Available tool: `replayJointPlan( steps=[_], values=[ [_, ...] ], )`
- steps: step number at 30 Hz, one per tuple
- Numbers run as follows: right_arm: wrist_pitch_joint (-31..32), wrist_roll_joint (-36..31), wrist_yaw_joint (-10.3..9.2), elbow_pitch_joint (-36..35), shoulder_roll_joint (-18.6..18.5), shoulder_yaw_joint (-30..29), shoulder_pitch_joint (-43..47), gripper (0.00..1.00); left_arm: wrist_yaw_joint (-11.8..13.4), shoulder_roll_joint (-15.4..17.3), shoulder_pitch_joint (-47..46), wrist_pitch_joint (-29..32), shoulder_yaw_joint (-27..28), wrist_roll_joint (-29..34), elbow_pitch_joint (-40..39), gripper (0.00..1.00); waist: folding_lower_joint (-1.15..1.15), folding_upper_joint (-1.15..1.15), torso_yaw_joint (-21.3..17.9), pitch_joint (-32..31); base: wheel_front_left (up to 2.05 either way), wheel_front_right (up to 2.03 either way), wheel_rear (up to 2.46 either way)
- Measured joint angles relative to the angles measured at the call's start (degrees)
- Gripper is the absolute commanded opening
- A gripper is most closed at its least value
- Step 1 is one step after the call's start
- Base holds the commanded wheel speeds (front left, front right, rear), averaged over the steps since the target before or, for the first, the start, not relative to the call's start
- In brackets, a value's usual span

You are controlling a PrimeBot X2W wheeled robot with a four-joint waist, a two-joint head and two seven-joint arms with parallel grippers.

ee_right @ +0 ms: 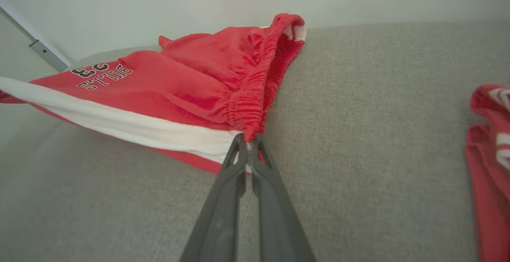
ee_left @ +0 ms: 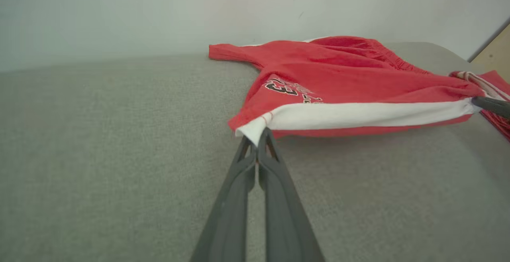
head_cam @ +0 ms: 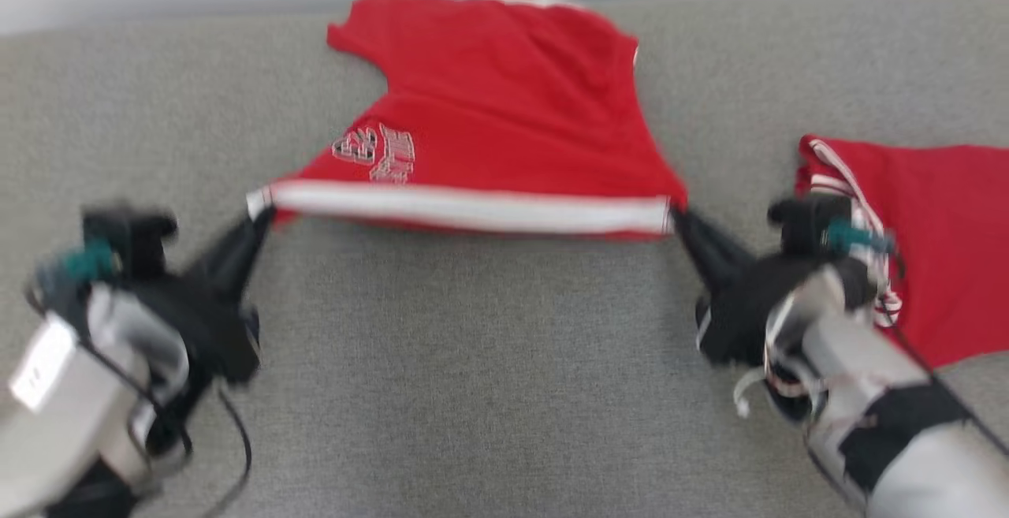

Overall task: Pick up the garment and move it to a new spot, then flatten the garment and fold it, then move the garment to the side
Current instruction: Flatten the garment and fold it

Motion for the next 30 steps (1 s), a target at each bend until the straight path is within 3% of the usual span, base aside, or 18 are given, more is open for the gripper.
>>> replayJointPlan(
  steps=[9, 18, 25, 30],
  values=[
    [-4.3, 1.6, 1.04, -1.3, -0.7, 1.0, 12.6, 0.0, 2.6, 0.1, 12.4, -3.1, -4.0, 2.0, -1.2, 0.0, -0.01, -0.01, -0.4, -6.8, 0.0, 0.0, 0.0],
    [-5.4, 1.6, 1.13, -2.1, -3.9, 2.7, 22.8, 0.0, 4.7, -3.0, 23.0, -3.4, -8.7, 2.1, -2.4, 0.0, -0.02, -0.02, 0.3, -14.3, 0.0, 0.0, 0.0],
    [-5.7, 3.1, 1.2, -2.8, -4.9, 3.5, 32.2, 0.0, 7.1, -2.0, 30.9, -2.6, -10.6, 1.7, -3.4, 0.0, -0.02, -0.02, 1.0, -19.7, 0.0, 0.0, 0.0],
    [-5.7, 3.5, 1.19, -3.7, -5.9, 3.7, 34.1, 0.0, 8.1, -1.7, 33.7, -2.0, -11.1, 1.3, -4.6, 0.0, -0.02, -0.02, 1.1, -22.1, 0.0, 0.0, 0.0]
  ],
)
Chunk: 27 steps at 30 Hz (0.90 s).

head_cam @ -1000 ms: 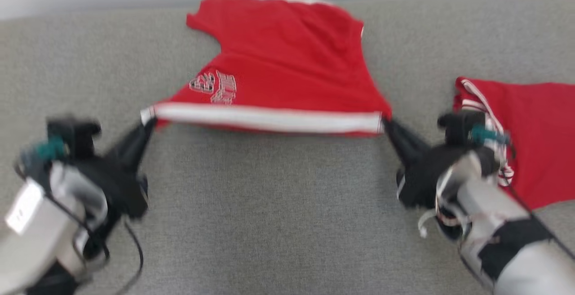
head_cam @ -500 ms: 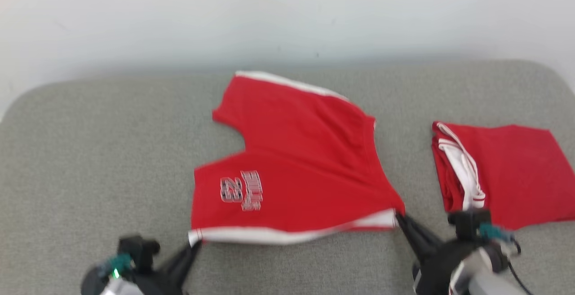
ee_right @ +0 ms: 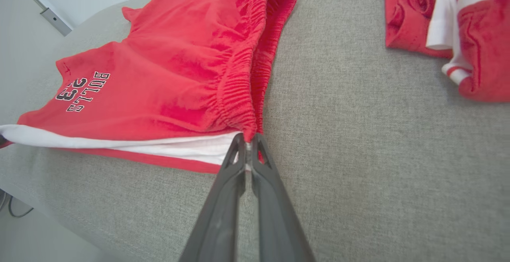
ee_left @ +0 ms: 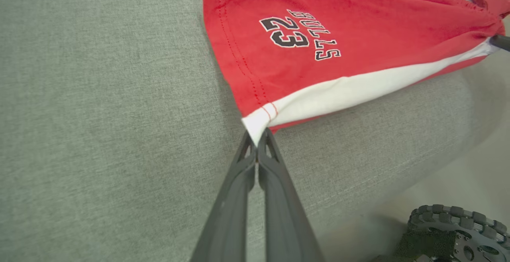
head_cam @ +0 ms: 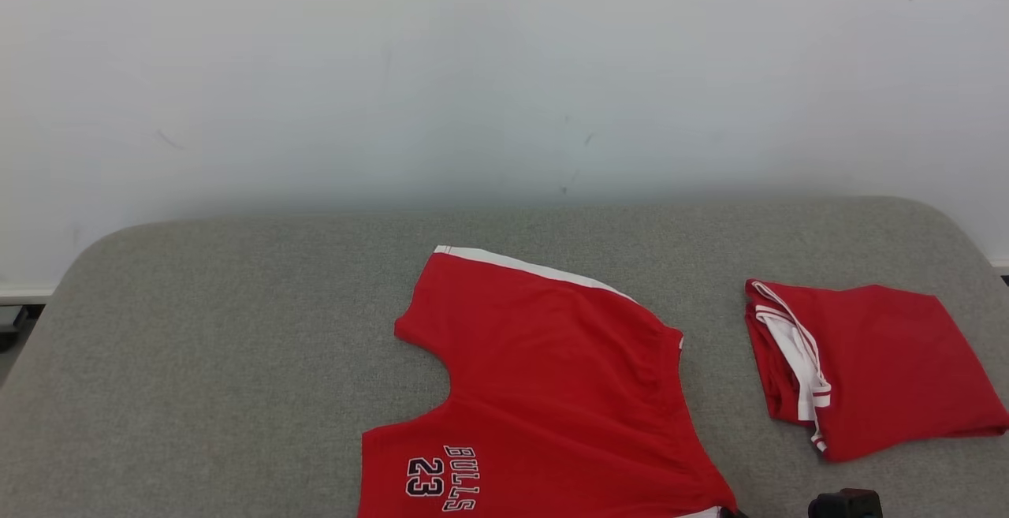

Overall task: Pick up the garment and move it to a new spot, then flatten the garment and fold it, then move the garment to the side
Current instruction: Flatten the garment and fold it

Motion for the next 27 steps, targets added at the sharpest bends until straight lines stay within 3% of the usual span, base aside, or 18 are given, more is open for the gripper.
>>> replayJointPlan(
  steps=[21, 23, 24, 25, 26, 27],
  values=[
    [5.3, 0.1, -2.58, 2.8, 1.2, 1.8, 0.7, 0.0, -0.6, -4.7, 0.2, 2.6, 0.0, -3.7, 5.7, 0.0, 0.02, 0.01, 0.6, 0.2, 0.0, 0.0, 0.0],
    [5.6, 0.1, -2.56, 2.9, 1.3, 2.0, 0.5, 0.26, -1.0, -5.1, 0.1, 3.1, 0.1, -3.7, 6.5, 0.0, 0.02, 0.01, 0.7, 0.3, 0.0, 0.0, 0.0],
    [5.6, 0.1, -2.56, 3.0, 1.5, 1.9, 0.4, 0.4, -1.1, -5.3, 0.1, 3.1, 0.1, -3.8, 7.0, 0.09, 0.02, 0.01, 0.7, 0.4, 0.0, 0.0, 0.0],
    [5.7, 0.1, -2.56, 3.2, 1.6, 2.0, 0.2, 0.65, -1.1, -5.4, 0.1, 3.1, 0.1, -3.8, 7.4, 0.33, 0.02, 0.01, 0.7, 0.4, 0.0, 0.0, 0.0],
    [5.8, 0.1, -2.56, 3.3, 1.6, 1.9, -0.1, 1.0, -1.1, -5.5, -0.1, 3.1, 0.1, -3.8, 7.7, 0.69, 0.02, 0.01, 0.7, 0.4, 0.0, 0.0, 0.0],
    [5.8, 0.4, -2.56, 3.4, 1.8, 1.7, -0.3, 1.0, -1.1, -5.6, -0.1, 3.1, 0.3, -3.9, 8.0, 0.88, 0.02, 0.01, 0.8, 0.5, 0.0, 0.0, 0.0]
  ],
)
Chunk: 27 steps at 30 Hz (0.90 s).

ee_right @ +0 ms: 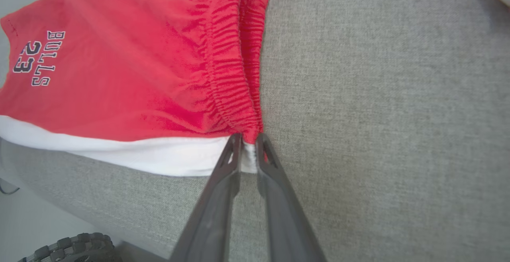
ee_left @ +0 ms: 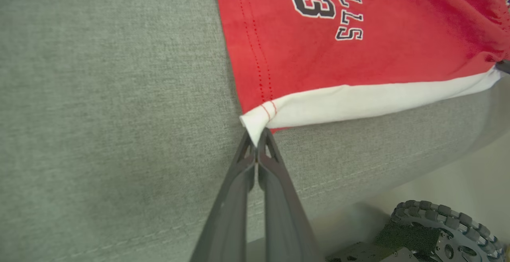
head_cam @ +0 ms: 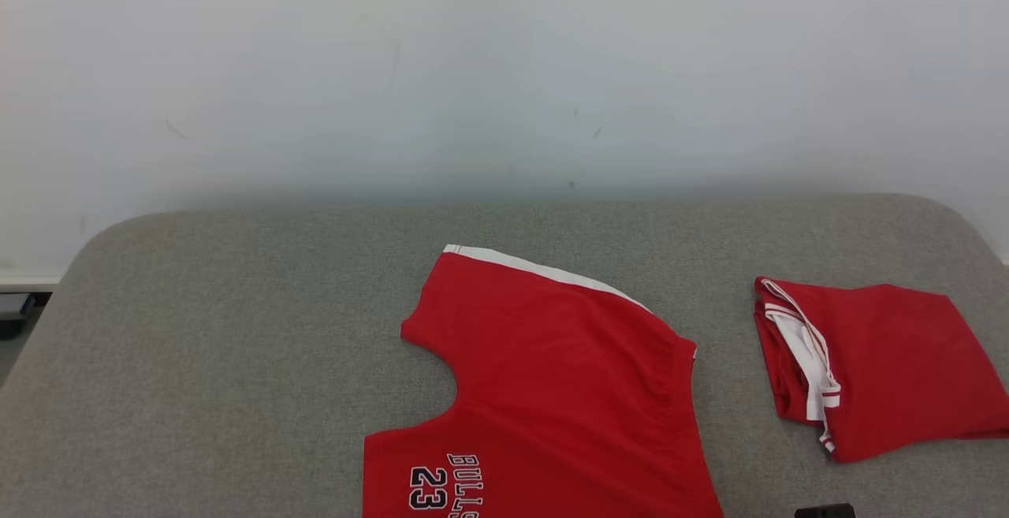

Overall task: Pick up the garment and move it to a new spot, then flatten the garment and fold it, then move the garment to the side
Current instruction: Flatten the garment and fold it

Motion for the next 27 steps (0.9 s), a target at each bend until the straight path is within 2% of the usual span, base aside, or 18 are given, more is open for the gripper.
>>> replayJointPlan(
  steps=[1, 4, 9, 14, 21, 27],
  values=[
    [0.0, 0.5, 0.0, 0.2, 0.2, -0.2, -0.1, 1.0, 0.0, -0.1, -0.1, 0.0, 0.1, -0.4, 0.3, 1.0, 0.0, 0.0, 0.0, 0.0, 0.0, 0.0, 0.0],
    [0.3, 1.8, 1.02, -0.5, 0.7, -0.6, -0.2, 1.0, 0.0, -0.2, 0.6, -0.5, 3.1, -4.3, 0.6, 1.0, 0.0, 0.01, -0.1, 0.3, 0.0, 0.0, 0.0],
    [0.2, 4.0, 2.07, -2.2, -0.5, -2.1, -1.4, 1.0, -0.9, 3.7, 2.2, -2.4, 7.4, -8.7, 0.2, 1.0, 0.0, 0.0, -0.7, 0.5, 0.0, 0.0, 0.0],
    [-0.4, 6.3, 2.5, -5.0, -2.8, -3.9, -0.7, 1.0, -0.9, 5.2, 2.8, -4.2, 8.4, -8.6, -2.6, 1.0, 0.0, 0.0, -0.5, 0.5, 0.0, 0.0, 0.0],
    [-0.1, 8.0, 2.83, -11.5, -4.4, -3.4, 0.2, 1.0, 3.1, 6.0, 2.6, -7.7, 12.4, -7.9, -6.9, 1.0, 0.0, 0.0, -0.2, 0.1, 0.0, 0.0, 0.0],
    [2.3, 6.5, 2.99, -15.2, -6.2, -0.4, 2.2, 1.0, 4.4, 5.7, 2.6, -7.9, 12.1, -5.3, -9.2, 1.0, 0.0, 0.0, -0.5, -0.1, 0.0, 0.0, 0.0]
  ],
)
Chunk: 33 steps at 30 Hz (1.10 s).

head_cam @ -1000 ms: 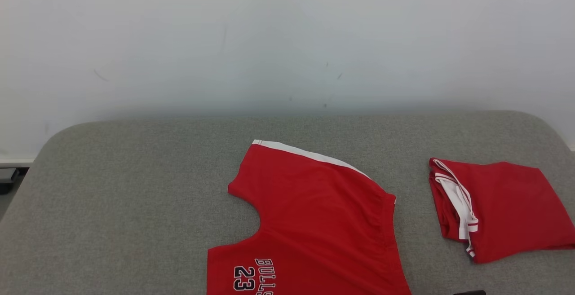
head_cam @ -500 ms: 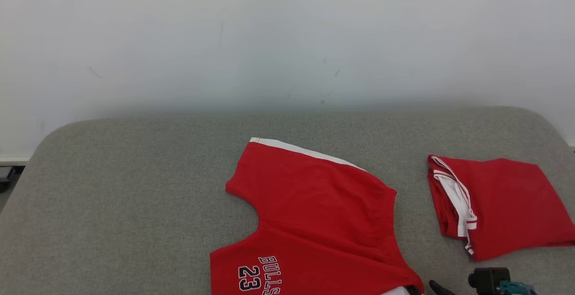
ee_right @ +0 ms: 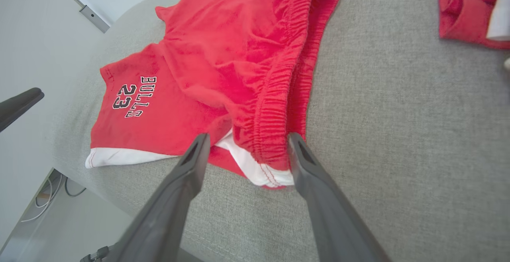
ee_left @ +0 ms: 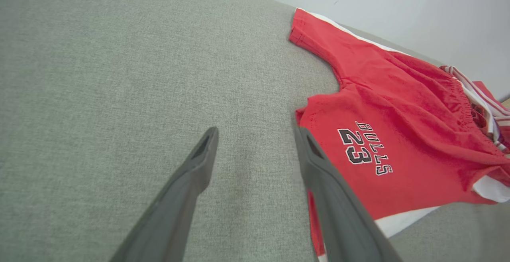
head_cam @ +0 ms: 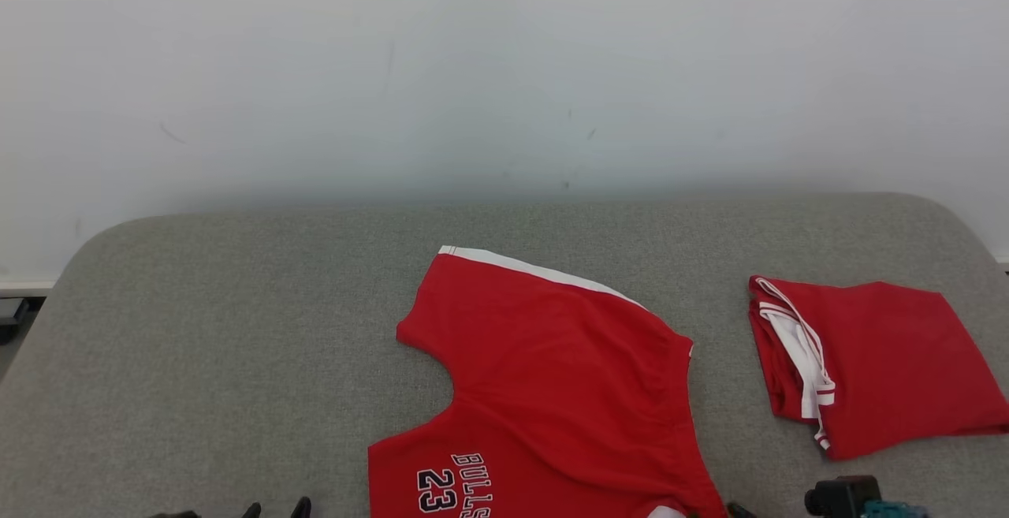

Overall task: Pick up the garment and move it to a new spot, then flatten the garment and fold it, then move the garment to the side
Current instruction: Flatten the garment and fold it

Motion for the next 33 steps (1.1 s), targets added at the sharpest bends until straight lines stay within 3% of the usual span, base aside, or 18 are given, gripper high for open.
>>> replayJointPlan(
  steps=[5, 15, 23, 33],
  values=[
    [-1.8, -0.7, -0.14, -3.0, -2.1, -2.3, 0.0, 1.0, 1.0, -0.1, 0.0, -0.4, 0.9, 1.1, -1.8, 1.0, 0.0, 0.0, -0.4, -0.1, 0.0, 0.0, 0.0],
    [-9.3, -3.9, -5.98, -6.4, -2.6, -7.5, -0.3, 1.0, 2.3, -0.4, 0.0, -0.9, 5.3, 4.7, -5.3, 1.0, 0.0, 0.0, -1.4, -0.2, 0.0, 0.0, 0.0],
    [-11.2, -7.8, -11.21, -8.4, -1.6, -11.6, -1.2, 1.0, 2.7, -0.7, 0.4, -0.9, 9.9, 7.9, -7.4, 1.0, 0.0, 0.0, -2.1, 0.1, 0.0, 0.0, 0.0],
    [-11.4, -13.6, -12.96, -10.6, -1.2, -15.4, -1.0, 1.0, 2.7, -2.7, 2.8, -1.0, 17.0, 12.7, -7.7, 1.0, 0.0, 0.0, -2.6, 0.5, 0.0, 0.0, 0.0]
  ],
)
